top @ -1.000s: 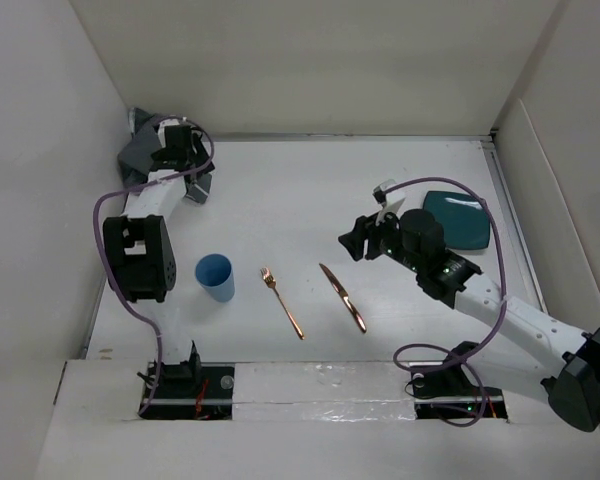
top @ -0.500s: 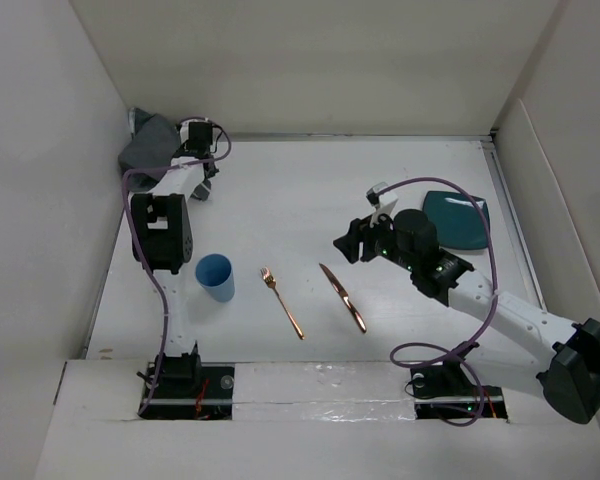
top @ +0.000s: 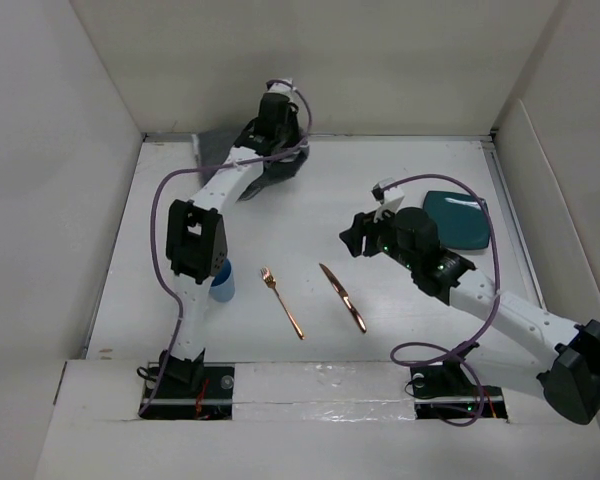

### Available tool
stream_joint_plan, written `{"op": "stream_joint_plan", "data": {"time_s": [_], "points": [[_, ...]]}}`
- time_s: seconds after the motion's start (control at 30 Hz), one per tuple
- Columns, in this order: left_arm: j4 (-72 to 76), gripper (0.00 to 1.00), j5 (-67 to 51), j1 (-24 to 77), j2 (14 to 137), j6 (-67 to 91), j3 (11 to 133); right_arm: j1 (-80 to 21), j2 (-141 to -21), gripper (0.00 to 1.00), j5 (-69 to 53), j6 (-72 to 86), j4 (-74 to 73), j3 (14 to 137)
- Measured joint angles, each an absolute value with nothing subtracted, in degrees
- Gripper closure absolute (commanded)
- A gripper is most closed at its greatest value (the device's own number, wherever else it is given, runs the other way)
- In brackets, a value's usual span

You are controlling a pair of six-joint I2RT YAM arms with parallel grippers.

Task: Set the dinner table for one person

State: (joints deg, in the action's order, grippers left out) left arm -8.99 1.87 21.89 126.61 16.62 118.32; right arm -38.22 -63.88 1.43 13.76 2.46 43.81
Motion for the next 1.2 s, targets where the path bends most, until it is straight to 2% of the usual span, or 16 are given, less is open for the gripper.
{"op": "stream_joint_plan", "data": {"time_s": [0.07,0.13,0.17,0.2,0.3,0.4,0.43,0.5,0.57,0.6,0.63,0.73,0.87,0.93,1.2], "points": [[-7.33,1.00,-0.73,24.71,125.93,17.10,117.78,-37.82,-63.29,0.40,2.59,13.76,2.02,43.83],[-4.71,0.76,-2.96,26.55,124.95,18.13,114.98,-37.08,-62.78,0.40,3.68,13.89,1.83,43.90],[-2.92,0.56,-4.19,27.27,124.46,18.90,112.73,-37.04,-62.76,0.40,3.75,13.91,1.80,43.90],[-1.89,0.48,-5.43,27.64,124.20,19.46,110.89,-36.23,-62.61,0.40,4.75,14.17,1.58,44.14],[0.67,0.39,-9.52,27.62,124.11,23.09,105.56,-34.74,-62.65,0.44,6.35,14.85,1.15,44.27],[0.99,0.36,-11.88,26.92,124.11,24.91,102.48,-33.15,-63.07,0.90,7.40,15.29,0.84,44.25],[1.19,0.34,-11.92,26.85,123.90,25.10,101.93,-32.47,-63.46,1.00,7.51,15.64,1.26,44.25],[1.41,0.30,-10.74,26.63,122.48,25.15,100.36,-30.98,-65.01,1.00,7.49,16.21,2.09,44.40],[0.91,0.28,-8.08,26.46,119.92,24.82,99.02,-29.52,-67.88,0.89,7.09,16.53,2.42,45.52],[0.56,0.25,-6.33,26.13,118.30,24.43,98.61,-28.77,-69.93,0.77,6.66,16.67,2.90,46.48],[0.30,0.24,-4.62,25.93,116.57,24.23,98.35,-27.94,-72.10,0.56,6.04,16.71,3.40,47.55],[-0.80,0.24,-0.51,24.12,111.59,23.27,98.54,-25.80,-79.90,0.33,2.52,16.29,4.08,53.10],[-5.37,0.22,3.73,18.31,111.48,21.58,104.47,-24.01,-91.15,0.25,-3.40,15.00,5.13,63.18],[-8.01,0.18,5.04,15.42,114.37,20.67,108.25,-23.59,-96.97,0.23,-5.48,14.22,4.27,69.45],[-17.10,0.11,5.43,10.24,131.37,17.87,117.93,-23.20,-115.96,0.26,-8.03,11.92,-0.45,89.06]]}}
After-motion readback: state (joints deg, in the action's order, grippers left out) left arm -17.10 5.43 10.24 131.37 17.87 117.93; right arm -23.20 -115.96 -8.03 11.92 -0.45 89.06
